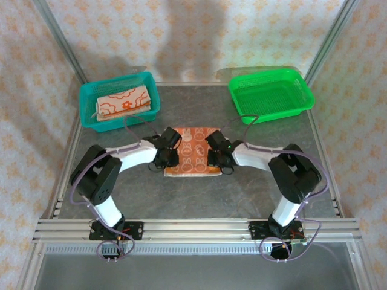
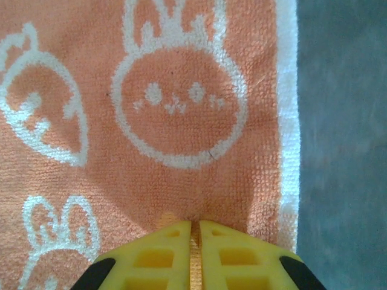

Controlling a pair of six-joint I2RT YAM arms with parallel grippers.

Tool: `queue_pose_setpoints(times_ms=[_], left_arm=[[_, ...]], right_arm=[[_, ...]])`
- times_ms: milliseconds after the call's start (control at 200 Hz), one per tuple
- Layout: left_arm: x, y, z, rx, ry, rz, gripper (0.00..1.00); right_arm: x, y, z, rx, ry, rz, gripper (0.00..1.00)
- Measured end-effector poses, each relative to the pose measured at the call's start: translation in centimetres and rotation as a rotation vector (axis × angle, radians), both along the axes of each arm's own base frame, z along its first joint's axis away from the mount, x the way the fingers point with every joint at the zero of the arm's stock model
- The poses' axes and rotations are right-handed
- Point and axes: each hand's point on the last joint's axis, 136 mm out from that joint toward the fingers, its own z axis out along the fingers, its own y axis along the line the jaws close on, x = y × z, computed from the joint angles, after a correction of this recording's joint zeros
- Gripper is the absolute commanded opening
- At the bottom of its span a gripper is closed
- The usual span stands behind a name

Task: Fold and stack the towels

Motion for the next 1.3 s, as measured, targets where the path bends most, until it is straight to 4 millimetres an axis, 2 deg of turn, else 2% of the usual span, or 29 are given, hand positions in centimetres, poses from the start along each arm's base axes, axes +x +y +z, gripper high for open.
queue_pose_setpoints(times_ms=[95, 205, 345, 445, 550, 616, 711, 816, 916, 1066, 1136, 1301], left_arm=[[-2.3, -0.1, 0.1, -0.014, 0.015, -0.01, 0.13], [-4.6, 0.1, 0.2, -0.017, 0.05, -0.017, 0.14], [-5.5, 0.7, 1.4, 0.001, 0.067, -0.019, 0.15], [-4.0, 0.4, 3.1, -0.005, 0.039, -0.018, 0.13], [-0.4, 0.4, 5.0, -0.023, -0.016, 0.007, 0.08], [1.9, 0.8, 5.4, -0.021, -0.039, 0.029, 0.06], [5.3, 1.9, 4.9, -0.002, -0.046, 0.066, 0.03], [8.2, 3.0, 3.6, 0.019, -0.036, 0.081, 0.04], [9.9, 3.6, 2.4, 0.042, -0.023, 0.076, 0.04], [10.5, 3.8, 0.5, 0.081, 0.005, 0.051, 0.04], [10.6, 3.9, 0.4, 0.089, -0.001, 0.044, 0.04], [10.9, 4.5, 0.4, 0.086, -0.012, 0.052, 0.04]], right_arm=[[-2.5, 0.1, -0.1, -0.009, 0.015, 0.022, 0.1], [-4.3, 0.1, 0.1, -0.019, 0.035, 0.039, 0.1], [-4.1, -0.7, 1.0, -0.059, 0.02, 0.022, 0.1], [-2.5, -0.4, 2.8, -0.064, -0.018, 0.01, 0.09], [0.8, 0.4, 5.2, -0.039, -0.082, -0.012, 0.07], [3.2, 0.5, 6.2, -0.028, -0.112, -0.034, 0.04], [6.7, 0.4, 6.7, -0.032, -0.135, -0.059, 0.02], [9.9, 0.4, 6.0, -0.043, -0.135, -0.067, 0.02], [11.5, 0.2, 4.4, -0.057, -0.108, -0.064, 0.02], [12.1, -0.7, 1.5, -0.088, -0.051, -0.059, 0.02], [12.1, -1.3, 0.4, -0.103, -0.029, -0.061, 0.02], [12.6, -1.4, 0.4, -0.097, -0.029, -0.058, 0.02]])
